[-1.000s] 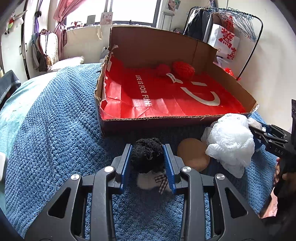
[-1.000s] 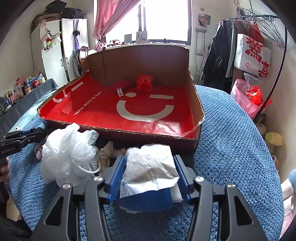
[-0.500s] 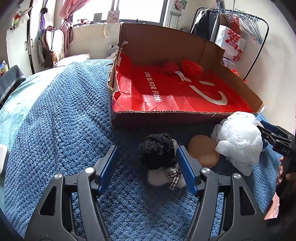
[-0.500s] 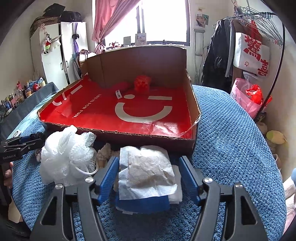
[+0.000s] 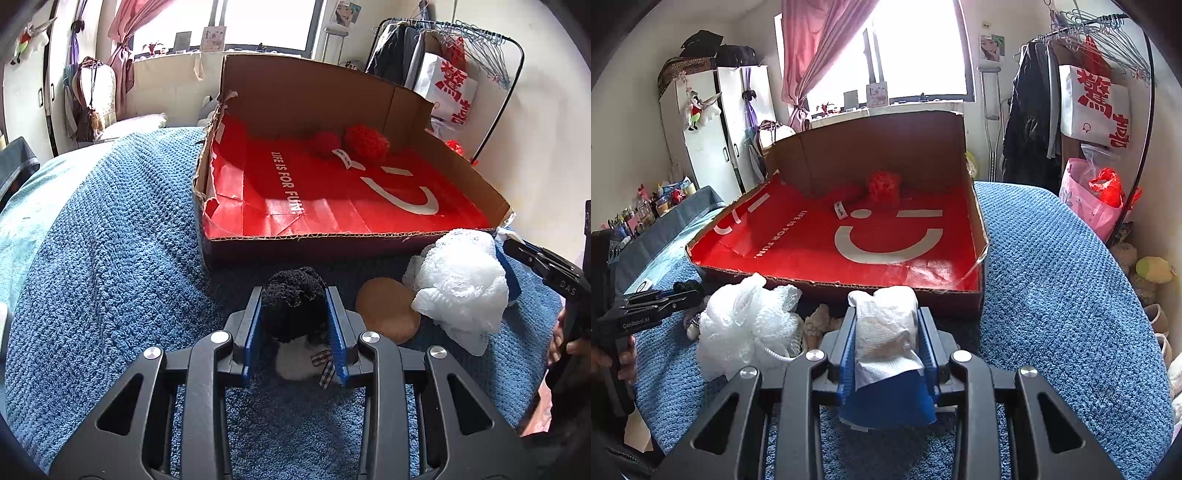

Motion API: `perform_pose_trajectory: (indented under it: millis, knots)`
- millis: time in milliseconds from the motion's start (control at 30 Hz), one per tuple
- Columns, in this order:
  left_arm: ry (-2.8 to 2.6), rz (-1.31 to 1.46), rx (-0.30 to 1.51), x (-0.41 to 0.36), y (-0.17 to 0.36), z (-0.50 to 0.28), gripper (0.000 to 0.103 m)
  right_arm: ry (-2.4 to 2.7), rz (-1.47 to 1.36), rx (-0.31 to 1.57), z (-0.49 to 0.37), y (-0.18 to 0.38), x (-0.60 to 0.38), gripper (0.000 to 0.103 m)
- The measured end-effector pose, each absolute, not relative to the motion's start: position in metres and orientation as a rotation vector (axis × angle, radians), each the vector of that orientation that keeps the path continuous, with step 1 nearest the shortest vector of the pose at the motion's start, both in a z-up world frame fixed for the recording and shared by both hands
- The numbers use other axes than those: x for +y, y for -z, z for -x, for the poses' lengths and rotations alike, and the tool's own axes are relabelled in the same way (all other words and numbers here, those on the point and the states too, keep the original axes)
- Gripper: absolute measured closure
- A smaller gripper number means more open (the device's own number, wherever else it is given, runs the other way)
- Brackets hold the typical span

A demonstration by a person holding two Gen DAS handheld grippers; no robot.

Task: Organize soft objects
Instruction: 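Carry the black pompom with the left tool into the box while the right tool carries the tissue item in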

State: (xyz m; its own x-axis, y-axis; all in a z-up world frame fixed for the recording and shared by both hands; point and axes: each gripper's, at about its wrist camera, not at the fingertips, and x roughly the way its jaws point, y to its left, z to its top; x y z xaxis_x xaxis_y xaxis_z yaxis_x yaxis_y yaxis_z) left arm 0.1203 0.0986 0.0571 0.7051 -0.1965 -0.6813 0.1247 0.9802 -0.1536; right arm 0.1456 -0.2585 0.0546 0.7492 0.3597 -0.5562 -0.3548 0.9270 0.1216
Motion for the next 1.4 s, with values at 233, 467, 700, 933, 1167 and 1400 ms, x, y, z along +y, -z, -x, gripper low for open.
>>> perform_pose_trajectory:
  millis: [233,467,700,933,1167,1400]
  knots:
    - [0.196,0.091,0.74,0.095,-0.067,-0.116,0.073,-0.402,-0.008,0.595,-0.142,-0.061,-0.257,0.073]
    - [0.223,0.085,0.716,0.088,-0.082,-0.123,0.073,-0.411,-0.006,0.571,-0.143,-0.071,-0.254,0.073]
    - [0.297,0.027,0.717,0.076,-0.122,-0.188,0.073,-0.426,0.105,0.545,-0.198,-0.118,-0.23,0.073]
    - [0.295,-0.076,0.858,0.059,-0.125,-0.286,0.073,-0.377,0.217,0.719,-0.308,-0.123,-0.202,0.073]
    - [0.248,-0.142,0.965,0.05,-0.106,-0.348,0.073,-0.316,0.297,0.904,-0.381,-0.098,-0.181,0.073]
    - [0.211,-0.154,1.052,0.048,-0.083,-0.385,0.073,-0.298,0.317,1.018,-0.412,-0.079,-0.173,0.073]
